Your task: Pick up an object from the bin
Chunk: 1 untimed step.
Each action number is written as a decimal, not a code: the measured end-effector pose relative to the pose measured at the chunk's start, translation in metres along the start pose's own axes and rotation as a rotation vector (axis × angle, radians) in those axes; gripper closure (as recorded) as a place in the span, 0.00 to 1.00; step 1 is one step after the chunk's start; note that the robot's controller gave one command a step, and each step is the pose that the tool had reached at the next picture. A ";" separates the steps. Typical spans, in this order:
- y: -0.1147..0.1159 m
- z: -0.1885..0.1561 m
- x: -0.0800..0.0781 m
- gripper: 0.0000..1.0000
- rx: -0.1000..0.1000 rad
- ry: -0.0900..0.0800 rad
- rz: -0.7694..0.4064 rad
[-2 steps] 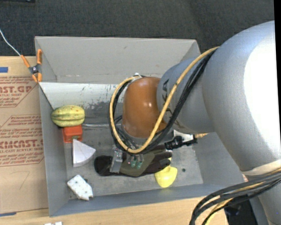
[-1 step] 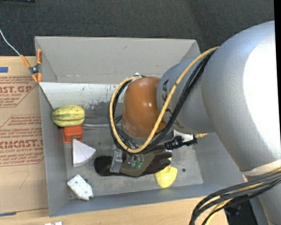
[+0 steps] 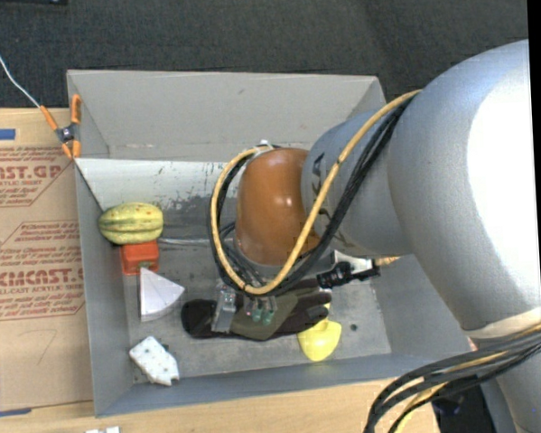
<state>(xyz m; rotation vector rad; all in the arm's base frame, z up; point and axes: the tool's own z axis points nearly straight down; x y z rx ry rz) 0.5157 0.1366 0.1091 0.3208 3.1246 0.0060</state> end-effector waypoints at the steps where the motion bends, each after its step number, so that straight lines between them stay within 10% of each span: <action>1: 0.000 0.000 0.000 1.00 0.000 0.000 0.000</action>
Offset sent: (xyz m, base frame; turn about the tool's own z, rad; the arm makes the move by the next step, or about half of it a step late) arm 0.0000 0.0000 0.0000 0.0000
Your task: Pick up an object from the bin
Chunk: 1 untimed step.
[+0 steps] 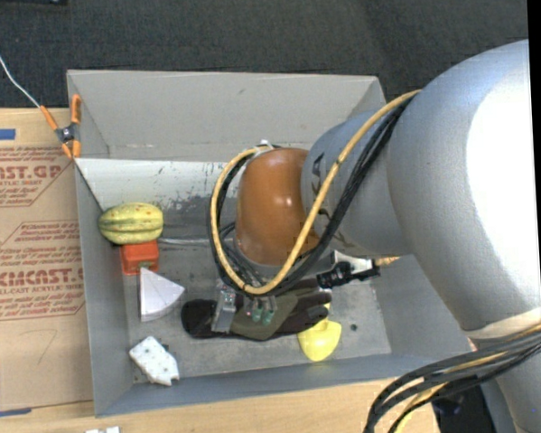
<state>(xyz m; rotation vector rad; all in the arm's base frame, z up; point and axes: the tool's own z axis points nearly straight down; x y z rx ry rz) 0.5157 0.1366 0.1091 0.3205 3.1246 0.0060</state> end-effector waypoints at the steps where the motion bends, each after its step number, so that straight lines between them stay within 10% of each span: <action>1: 0.000 0.000 0.000 1.00 0.000 0.000 0.000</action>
Offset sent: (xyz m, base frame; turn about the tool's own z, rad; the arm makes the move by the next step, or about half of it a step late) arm -0.0148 -0.0244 -0.0391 0.0510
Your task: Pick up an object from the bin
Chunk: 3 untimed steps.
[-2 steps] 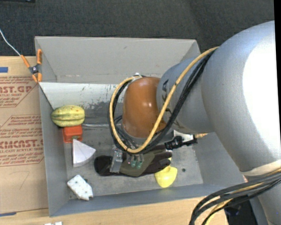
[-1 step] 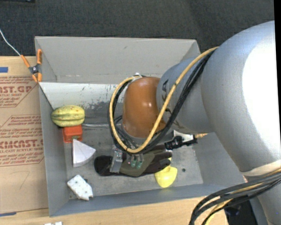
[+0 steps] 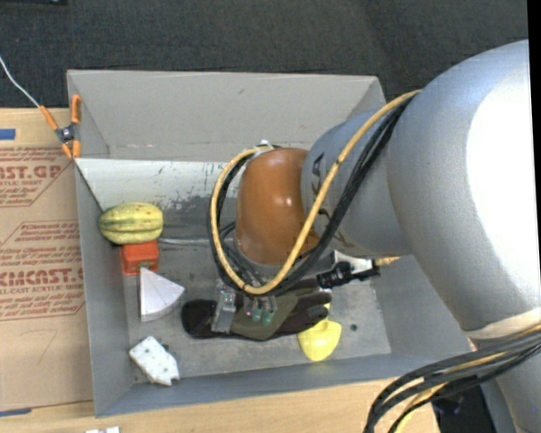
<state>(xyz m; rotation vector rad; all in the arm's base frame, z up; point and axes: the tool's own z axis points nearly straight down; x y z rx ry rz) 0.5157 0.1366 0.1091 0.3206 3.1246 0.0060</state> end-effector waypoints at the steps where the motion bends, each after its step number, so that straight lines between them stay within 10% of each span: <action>1: -0.026 0.038 0.009 1.00 -0.003 -0.003 0.050; 3: -0.026 0.038 0.009 1.00 -0.004 -0.003 0.051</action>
Offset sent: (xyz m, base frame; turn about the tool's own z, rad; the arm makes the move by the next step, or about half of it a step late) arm 0.0000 0.0000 0.0000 0.0000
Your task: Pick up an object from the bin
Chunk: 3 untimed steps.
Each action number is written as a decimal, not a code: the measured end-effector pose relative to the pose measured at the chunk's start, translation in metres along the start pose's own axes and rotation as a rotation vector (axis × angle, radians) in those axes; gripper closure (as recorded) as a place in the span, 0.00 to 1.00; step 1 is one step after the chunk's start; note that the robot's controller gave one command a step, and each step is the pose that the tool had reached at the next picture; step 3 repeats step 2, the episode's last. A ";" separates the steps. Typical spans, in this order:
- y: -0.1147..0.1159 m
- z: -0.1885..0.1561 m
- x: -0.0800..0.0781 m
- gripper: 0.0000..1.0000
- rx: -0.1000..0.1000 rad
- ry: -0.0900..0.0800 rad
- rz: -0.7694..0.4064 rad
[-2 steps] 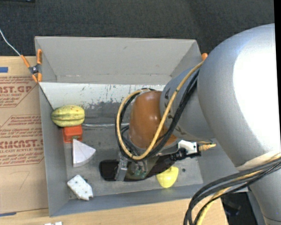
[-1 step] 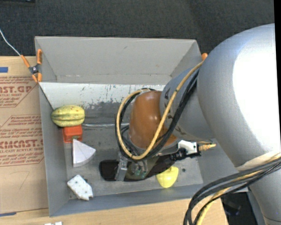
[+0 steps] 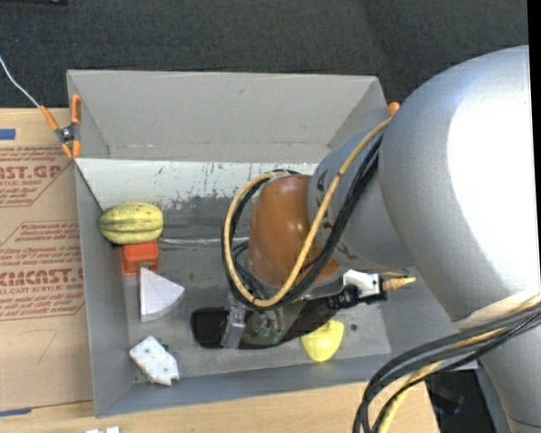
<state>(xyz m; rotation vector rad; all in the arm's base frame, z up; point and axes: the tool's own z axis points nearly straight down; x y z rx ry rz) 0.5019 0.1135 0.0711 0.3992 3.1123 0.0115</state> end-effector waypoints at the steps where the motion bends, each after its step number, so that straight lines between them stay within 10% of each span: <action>1: 0.000 0.000 0.000 1.00 0.000 0.000 0.000; 3: 0.000 0.000 0.000 1.00 0.000 0.000 0.000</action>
Offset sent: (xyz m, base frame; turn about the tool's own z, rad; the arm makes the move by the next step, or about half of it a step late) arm 0.0000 0.0000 0.0000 0.0000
